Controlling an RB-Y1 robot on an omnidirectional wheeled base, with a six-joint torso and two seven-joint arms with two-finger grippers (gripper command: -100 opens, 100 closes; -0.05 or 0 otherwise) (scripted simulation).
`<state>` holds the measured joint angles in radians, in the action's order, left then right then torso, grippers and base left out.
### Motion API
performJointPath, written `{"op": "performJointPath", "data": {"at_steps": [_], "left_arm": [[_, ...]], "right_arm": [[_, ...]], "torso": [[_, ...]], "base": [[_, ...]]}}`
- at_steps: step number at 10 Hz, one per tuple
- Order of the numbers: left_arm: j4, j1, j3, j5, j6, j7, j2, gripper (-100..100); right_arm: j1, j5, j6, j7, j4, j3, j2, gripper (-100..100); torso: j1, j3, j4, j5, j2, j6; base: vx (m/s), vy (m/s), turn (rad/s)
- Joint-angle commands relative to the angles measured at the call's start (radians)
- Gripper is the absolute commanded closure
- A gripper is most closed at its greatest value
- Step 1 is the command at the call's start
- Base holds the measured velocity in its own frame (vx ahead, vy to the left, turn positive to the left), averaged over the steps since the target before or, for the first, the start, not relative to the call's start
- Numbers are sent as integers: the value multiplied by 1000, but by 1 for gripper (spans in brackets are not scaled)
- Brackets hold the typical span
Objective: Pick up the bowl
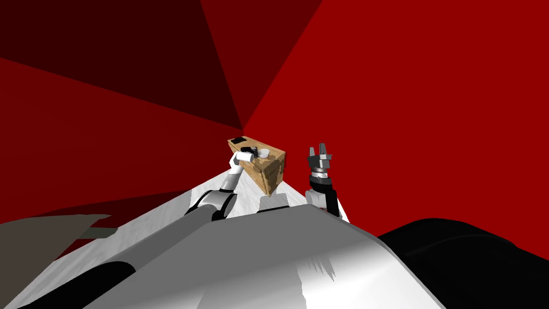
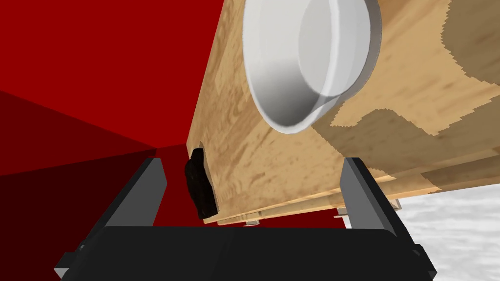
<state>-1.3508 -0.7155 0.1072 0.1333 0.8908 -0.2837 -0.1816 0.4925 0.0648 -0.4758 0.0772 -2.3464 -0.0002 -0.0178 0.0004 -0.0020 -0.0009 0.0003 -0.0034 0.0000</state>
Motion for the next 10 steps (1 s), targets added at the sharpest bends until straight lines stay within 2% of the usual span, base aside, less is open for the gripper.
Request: {"op": "performJointPath", "data": {"at_steps": [1,2,3,5,6,7,8,9,10], "left_arm": [[48,-43,11,24,50,2,6,-100],[48,-43,11,24,79,2,6,-100],[87,-83,22,46,109,3,13,-100],[88,-83,22,46,152,3,13,-100],[125,-120,32,67,187,5,21,-100],[125,-120,32,67,218,5,21,-100],[160,-154,42,87,247,6,31,-100],[160,-154,42,87,281,6,31,-100],[192,-184,51,106,309,8,42,-100]], "right_arm": [[0,0,0,0,0,0,0,0],[0,0,0,0,0,0,0,0],[0,0,0,0,0,0,0,0],[0,0,0,0,0,0,0,0],[0,0,0,0,0,0,0,0],[0,0,0,0,0,0,0,0],[0,0,0,0,0,0,0,0],[0,0,0,0,0,0,0,0],[0,0,0,0,0,0,0,0]], "torso": [[0,0,0,0,0,0],[1,0,0,0,-1,0],[1,-1,0,0,-1,0],[2,-2,-1,1,-3,0],[0,0,0,0,-1,0],[0,-1,0,0,-3,0],[1,-1,-1,0,-3,0],[3,-2,-1,0,-3,0],[2,-2,-1,1,-3,0]], "base": [[65,57,20],[66,61,2],[88,89,11],[66,58,-2],[91,45,10],[86,57,0],[97,92,1],[83,75,-7],[104,72,-1]]}}
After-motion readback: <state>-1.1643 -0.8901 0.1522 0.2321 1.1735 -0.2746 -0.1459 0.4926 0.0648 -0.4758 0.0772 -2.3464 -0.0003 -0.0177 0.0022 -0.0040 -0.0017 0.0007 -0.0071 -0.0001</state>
